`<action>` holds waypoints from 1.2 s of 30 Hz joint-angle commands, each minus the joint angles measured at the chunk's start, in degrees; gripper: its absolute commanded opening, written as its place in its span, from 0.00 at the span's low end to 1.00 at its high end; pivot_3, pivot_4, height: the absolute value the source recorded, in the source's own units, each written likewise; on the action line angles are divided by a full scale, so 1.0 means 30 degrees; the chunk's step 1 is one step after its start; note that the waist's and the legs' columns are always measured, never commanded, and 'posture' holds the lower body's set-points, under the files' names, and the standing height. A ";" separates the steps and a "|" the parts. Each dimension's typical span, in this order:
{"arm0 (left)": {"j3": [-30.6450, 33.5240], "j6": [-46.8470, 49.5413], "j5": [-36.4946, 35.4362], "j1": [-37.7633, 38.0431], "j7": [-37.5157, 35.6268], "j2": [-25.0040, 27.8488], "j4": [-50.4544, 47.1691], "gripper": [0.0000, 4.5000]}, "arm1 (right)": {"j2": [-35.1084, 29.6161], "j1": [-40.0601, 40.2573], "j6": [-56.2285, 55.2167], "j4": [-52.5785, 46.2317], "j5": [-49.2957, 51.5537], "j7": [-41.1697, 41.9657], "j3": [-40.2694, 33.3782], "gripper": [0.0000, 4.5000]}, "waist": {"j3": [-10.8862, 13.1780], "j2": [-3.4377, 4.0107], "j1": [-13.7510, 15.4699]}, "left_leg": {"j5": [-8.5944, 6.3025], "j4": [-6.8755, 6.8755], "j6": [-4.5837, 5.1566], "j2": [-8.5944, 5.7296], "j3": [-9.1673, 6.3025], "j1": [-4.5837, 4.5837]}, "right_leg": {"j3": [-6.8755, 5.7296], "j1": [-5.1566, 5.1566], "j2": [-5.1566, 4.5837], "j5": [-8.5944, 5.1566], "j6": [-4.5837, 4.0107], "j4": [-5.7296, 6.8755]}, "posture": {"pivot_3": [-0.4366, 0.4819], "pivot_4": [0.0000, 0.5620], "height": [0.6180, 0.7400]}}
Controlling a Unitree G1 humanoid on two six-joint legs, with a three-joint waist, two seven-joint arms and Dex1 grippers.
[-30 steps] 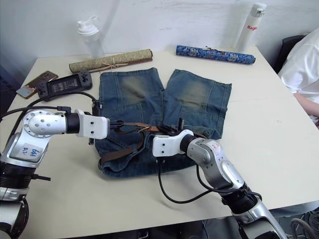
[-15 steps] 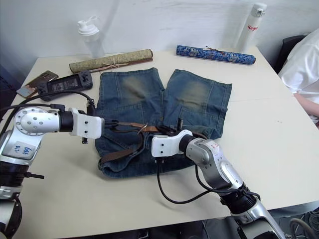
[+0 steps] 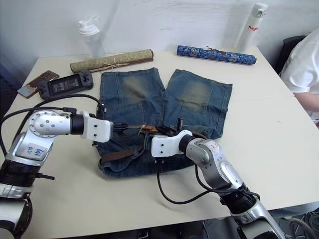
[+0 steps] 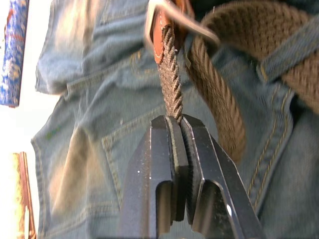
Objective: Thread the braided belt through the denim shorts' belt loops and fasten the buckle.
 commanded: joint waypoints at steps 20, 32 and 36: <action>-0.1114 0.6154 -0.2612 0.2816 0.2311 -0.6596 -0.1312 0.00 | 0.0681 0.1769 0.2802 -0.2676 0.0756 0.1599 -0.0236 0.11 | -0.0002 -0.0003 0.0170 | -0.0003 0.0076 0.0004 -0.0005 -0.0036 -0.0007 | -0.0001 0.0024 -0.0008 -0.0001 0.0001 0.0040 | 0.48 0.27 0.82; -0.2307 0.4969 -0.1792 0.2221 0.2395 -0.7293 0.0198 0.00 | 0.0256 0.5288 0.8789 -0.7558 0.1593 0.2940 -0.3582 0.98 | -0.0003 -0.0002 0.0584 | -0.0012 0.0112 0.0014 -0.0006 -0.0046 -0.0008 | -0.0007 0.0034 -0.0014 -0.0001 -0.0001 0.0048 | 0.48 0.27 0.82; -0.2430 0.4694 -0.1796 0.2083 0.2405 -0.7374 0.0547 0.00 | -0.0160 0.6158 1.0890 -1.0102 0.3172 0.3914 -0.5419 0.98 | -0.0003 -0.0002 0.0646 | -0.0049 0.0179 0.0038 -0.0002 -0.0053 -0.0008 | -0.0014 0.0065 -0.0016 -0.0001 -0.0001 0.0040 | 0.48 0.27 0.82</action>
